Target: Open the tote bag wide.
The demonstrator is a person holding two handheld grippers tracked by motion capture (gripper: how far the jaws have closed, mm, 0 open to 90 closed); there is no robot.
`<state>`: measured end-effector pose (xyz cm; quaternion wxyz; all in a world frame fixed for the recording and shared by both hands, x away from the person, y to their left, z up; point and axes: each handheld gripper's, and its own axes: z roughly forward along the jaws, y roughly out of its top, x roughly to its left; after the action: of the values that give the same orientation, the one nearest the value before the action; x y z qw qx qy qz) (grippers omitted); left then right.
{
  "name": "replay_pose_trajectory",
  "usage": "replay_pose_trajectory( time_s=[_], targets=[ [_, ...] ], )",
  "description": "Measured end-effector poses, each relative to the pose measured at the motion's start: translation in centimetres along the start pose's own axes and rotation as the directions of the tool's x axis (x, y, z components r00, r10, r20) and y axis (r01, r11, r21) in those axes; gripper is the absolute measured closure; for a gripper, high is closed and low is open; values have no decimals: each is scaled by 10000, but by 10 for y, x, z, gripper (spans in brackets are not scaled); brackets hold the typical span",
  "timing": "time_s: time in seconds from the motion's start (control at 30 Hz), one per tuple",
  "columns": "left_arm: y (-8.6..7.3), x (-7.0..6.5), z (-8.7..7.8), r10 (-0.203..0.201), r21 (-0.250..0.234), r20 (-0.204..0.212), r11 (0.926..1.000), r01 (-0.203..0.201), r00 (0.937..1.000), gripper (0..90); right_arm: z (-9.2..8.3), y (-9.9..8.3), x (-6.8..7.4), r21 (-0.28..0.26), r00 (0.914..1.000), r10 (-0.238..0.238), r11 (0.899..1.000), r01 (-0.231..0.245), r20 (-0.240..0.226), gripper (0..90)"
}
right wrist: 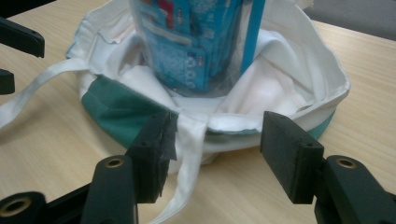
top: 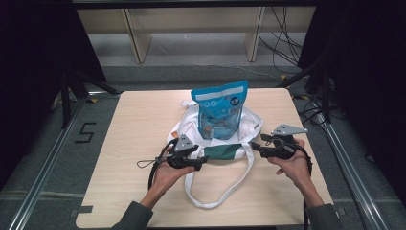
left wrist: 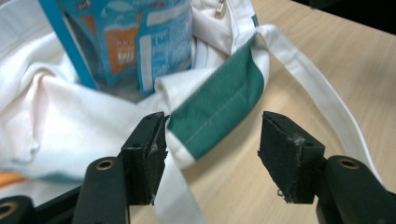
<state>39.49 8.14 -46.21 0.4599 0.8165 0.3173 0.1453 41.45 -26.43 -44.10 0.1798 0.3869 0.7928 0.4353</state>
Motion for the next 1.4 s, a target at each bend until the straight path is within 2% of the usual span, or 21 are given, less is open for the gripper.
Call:
replay_pose_trajectory(
  time_s=[0.1, 0.13, 0.17, 0.2, 0.3, 0.43, 0.5, 0.6, 0.63, 0.77, 0.8, 0.87, 1.0, 1.07, 1.1, 1.13, 1.23, 1.27, 1.33, 1.37, 1.4],
  targets=[
    [-6, 2, -8, -46, 122, 109, 9999, 45, 9999, 373, -3, -2, 2, -95, 9999, -120, 9999, 121, 35, 438],
    [-9, 1, -14, -319, 20, 126, 9995, 319, 9994, 373, -6, -4, 6, -47, 10000, -76, 10000, 76, -54, 433],
    [-10, 2, -17, -174, -47, 33, 9998, 174, 9998, 370, -7, -6, 9, 65, 9999, 33, 10000, -32, -119, 432],
    [-12, 2, -20, -438, -42, 65, 9990, 439, 9990, 367, -7, -8, 9, 54, 9997, -179, 9998, 180, -174, 432],
    [-14, 3, -25, -383, -38, 11, 9993, 383, 9993, 360, -8, -12, 14, 250, 9999, -140, 9996, 142, -89, 433],
    [-21, 4, -31, -434, -134, -86, 9990, 433, 9990, 334, -8, -18, 21, 563, 9985, -546, 9969, 549, -69, 431],
    [-27, 3, -34, -494, -19, 217, 9988, 495, 9985, 316, -10, -21, 26, 625, 9978, -628, 9960, 640, -206, 423],
    [-32, 0, -35, -420, -8, 231, 9991, 421, 9988, 294, -11, -23, 26, 450, 9959, -873, 9951, 883, -246, 414],
    [-35, -2, -36, -307, 80, 158, 9995, 306, 9994, 294, -13, -24, 29, 635, 9981, -528, 9965, 547, -301, 407],
    [-44, -7, -37, -383, 50, 112, 9993, 382, 9992, 270, -17, -28, 29, 583, 9990, -429, 9973, 437, -144, 377],
    [-49, -10, -38, -214, 155, 40, 9997, 214, 9998, 255, -19, -30, 28, 420, 9983, -577, 9975, 577, -3, 365],
    [-54, -12, -40, 51, 265, 16, 9996, -52, 10000, 253, -21, -32, 29, 538, 9995, -310, 9981, 308, 39, 354],
    [-62, -15, -45, -99, 116, 107, 9999, 97, 9999, 240, -28, -36, 31, 609, 9999, -38, 9981, 29, 158, 335],
    [-65, -15, -49, -82, 27, 45, 10000, 82, 10000, 237, -31, -40, 30, 457, 9992, -303, 9985, 291, 254, 332],
    [-67, -16, -51, -126, 3, -38, 9999, 126, 9999, 234, -33, -42, 31, 500, 9997, -80, 9987, 68, 220, 332],
    [-68, -16, -53, -75, 63, -31, 10000, 75, 10000, 232, -35, -45, 30, 436, 9993, -223, 9988, 211, 286, 329],
    [-73, -18, -55, -361, -63, -169, 9993, 360, 9992, 226, -41, -54, 33, 544, 9994, 272, 9981, -284, 230, 317],
    [-74, -17, -57, -121, 186, -144, 9998, 124, 9998, 224, -44, -57, 32, 526, 9994, 170, 9984, -186, 309, 317],
    [-76, -18, -57, -274, 132, -39, 9995, 275, 9996, 222, -48, -64, 31, 555, 9994, 168, 9983, -184, 292, 313],
    [-77, -19, -58, -305, 178, -17, 9994, 305, 9995, 222, -51, -68, 33, 596, 9983, 523, 9968, -537, 250, 313],
    [-77, -20, -59, -225, 199, -30, 9995, 226, 9997, 225, -53, -71, 32, 685, 9985, 490, 9964, -506, 251, 311]
  ],
)
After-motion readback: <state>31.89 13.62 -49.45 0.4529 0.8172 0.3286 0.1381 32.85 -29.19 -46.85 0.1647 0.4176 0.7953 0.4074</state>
